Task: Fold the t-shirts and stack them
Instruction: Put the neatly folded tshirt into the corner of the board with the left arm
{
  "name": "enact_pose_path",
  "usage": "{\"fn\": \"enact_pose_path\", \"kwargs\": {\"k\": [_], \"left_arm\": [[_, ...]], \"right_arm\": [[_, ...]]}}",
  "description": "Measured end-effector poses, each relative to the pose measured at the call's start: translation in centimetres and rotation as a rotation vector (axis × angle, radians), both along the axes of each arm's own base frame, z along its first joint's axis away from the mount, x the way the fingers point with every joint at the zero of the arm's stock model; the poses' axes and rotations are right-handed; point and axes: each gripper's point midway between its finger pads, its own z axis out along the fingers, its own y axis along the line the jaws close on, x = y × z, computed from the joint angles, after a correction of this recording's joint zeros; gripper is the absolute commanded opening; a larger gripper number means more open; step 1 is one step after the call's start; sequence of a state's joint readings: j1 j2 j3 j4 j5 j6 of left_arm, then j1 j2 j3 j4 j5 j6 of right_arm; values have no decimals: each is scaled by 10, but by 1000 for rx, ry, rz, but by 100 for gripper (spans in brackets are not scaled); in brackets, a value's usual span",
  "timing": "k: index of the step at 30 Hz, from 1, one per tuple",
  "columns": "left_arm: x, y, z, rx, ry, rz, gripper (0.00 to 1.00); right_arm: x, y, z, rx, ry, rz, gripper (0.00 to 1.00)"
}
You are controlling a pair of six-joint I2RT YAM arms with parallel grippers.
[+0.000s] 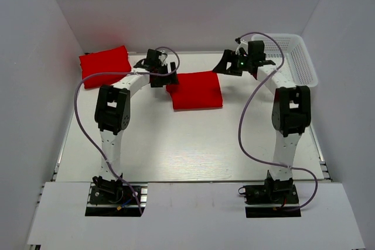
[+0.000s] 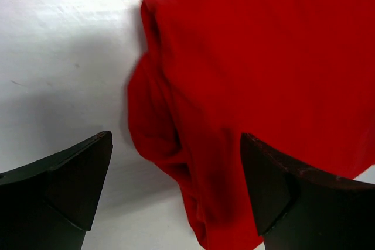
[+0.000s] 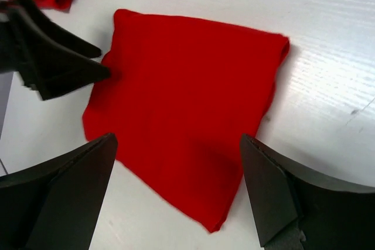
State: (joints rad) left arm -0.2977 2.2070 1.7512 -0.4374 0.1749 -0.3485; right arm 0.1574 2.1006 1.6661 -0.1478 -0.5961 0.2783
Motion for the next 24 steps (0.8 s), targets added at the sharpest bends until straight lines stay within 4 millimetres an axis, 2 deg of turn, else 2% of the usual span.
{"fn": "enact_pose_path", "kwargs": {"k": [4,7,10,11,14,15,18,21,22,23,24], "left_arm": [[-22,-13,-17,-16,64,-42,100],[-30,-23,-24,-44,78,-74,97],[-30,-29,-23,-71,72,-90,85],[-31,-30,-23,-79,74,-95,77],[-30,-34,-25,-94,72,-113,69],[-30,-34,-29,-94,74,-123,58],[-30,-39,-33,-105,62,-171,52],[-31,-46,-35,-113,34,-245,41],[-30,-49,-36,-110,26,-270,18],[-30,-52,-37,-110,23,-292,0],[-29,-55,-37,-109,18,-312,0]], "right_arm": [[-25,-5,19,-6,-36,-7,90],[-39,-10,22,-14,-51,-12,90],[-48,-13,14,-28,-37,-17,90],[-50,-14,10,-33,-30,-20,90],[-54,-17,0,-49,-11,-31,90],[-56,-19,-3,-54,-4,-35,90],[-61,-24,-8,-64,8,-49,90],[-66,-31,-9,-75,9,-72,90],[-68,-35,-8,-80,5,-83,90],[-70,-39,-8,-85,3,-96,90],[-72,-43,-8,-91,2,-110,90]]}}
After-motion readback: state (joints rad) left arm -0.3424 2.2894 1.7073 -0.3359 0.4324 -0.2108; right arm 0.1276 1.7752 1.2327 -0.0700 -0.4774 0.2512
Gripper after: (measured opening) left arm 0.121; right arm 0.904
